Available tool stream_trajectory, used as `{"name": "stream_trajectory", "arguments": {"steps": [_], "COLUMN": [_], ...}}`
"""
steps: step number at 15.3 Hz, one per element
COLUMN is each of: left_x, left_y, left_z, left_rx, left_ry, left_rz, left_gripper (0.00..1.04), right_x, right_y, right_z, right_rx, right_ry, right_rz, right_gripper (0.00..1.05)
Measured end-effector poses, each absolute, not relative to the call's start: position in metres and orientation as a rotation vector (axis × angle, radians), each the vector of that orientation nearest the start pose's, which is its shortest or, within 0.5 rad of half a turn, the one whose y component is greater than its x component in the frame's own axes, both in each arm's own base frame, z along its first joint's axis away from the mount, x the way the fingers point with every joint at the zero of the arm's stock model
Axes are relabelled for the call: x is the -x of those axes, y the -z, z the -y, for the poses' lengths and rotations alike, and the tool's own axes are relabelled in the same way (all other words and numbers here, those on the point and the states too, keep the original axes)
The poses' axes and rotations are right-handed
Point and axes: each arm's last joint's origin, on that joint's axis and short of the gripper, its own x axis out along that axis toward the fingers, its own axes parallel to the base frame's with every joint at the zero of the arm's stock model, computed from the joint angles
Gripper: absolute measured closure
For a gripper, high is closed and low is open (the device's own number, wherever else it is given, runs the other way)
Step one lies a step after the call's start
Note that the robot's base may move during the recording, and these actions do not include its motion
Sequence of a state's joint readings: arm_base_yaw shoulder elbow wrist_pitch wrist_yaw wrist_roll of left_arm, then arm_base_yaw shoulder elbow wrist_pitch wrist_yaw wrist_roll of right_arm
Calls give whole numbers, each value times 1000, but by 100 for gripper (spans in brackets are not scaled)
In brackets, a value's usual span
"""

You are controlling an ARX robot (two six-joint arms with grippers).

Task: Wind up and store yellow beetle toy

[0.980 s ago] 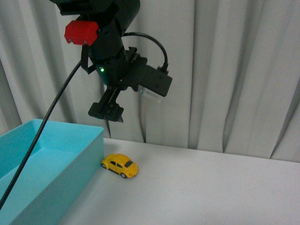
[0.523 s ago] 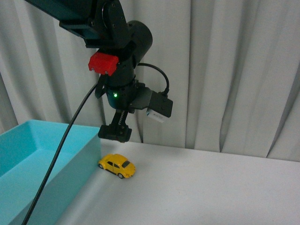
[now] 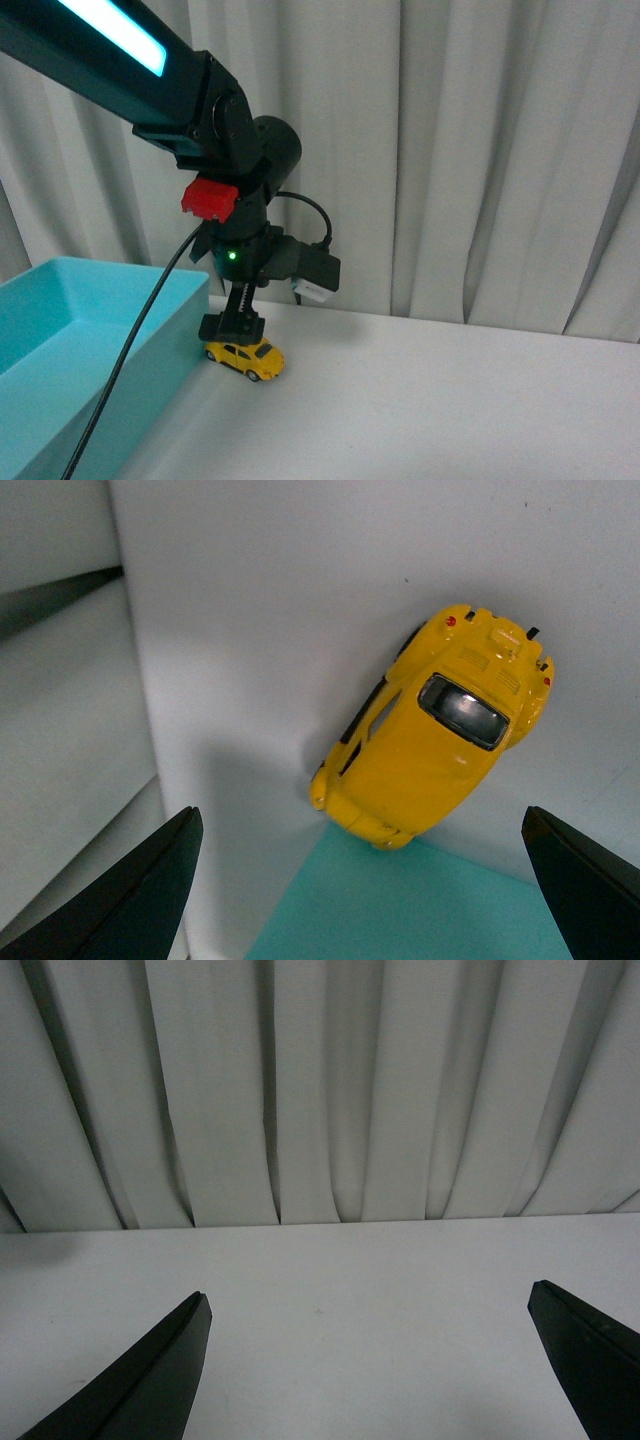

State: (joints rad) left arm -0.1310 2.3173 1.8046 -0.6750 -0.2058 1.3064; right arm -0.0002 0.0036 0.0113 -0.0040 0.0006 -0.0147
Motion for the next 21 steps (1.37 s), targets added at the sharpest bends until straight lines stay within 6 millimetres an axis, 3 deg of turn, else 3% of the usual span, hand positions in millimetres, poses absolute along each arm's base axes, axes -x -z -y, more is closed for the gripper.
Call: {"name": "stream_trajectory", "arguments": {"steps": [1,2,8,12,15,17,21], "left_x": [-483,-486,-486,-483,-479,-471,-465], "left_y": [-120,-113,-104,-101,-110,-111,-122], "left_z": [48,49,38,40,52,71,82], "left_rx": [-1313,-1337,-1336,-1308,-1340,-1397,-1468], "left_ry": [753,789,712,713,761,883,979], "left_rz": [-1068,-1036,-1056,-1079,-1028,-986,-912], "left_gripper": [7,7,7,51,73,74,74], "right_x": [-97,-97,-97,-97,-97,-97,-97], "right_y": [-167,-167,-167,-167,-167,-167,-167], "right_z": [0,0,0,0,0,0,0], "right_rx": [15,15,15,15,15,15,15], "right_ry": [0,0,1,1,1,1,1], "right_rz": [4,4,4,4,3,3,4], "right_gripper": [7,7,7,7,7,7,7]}}
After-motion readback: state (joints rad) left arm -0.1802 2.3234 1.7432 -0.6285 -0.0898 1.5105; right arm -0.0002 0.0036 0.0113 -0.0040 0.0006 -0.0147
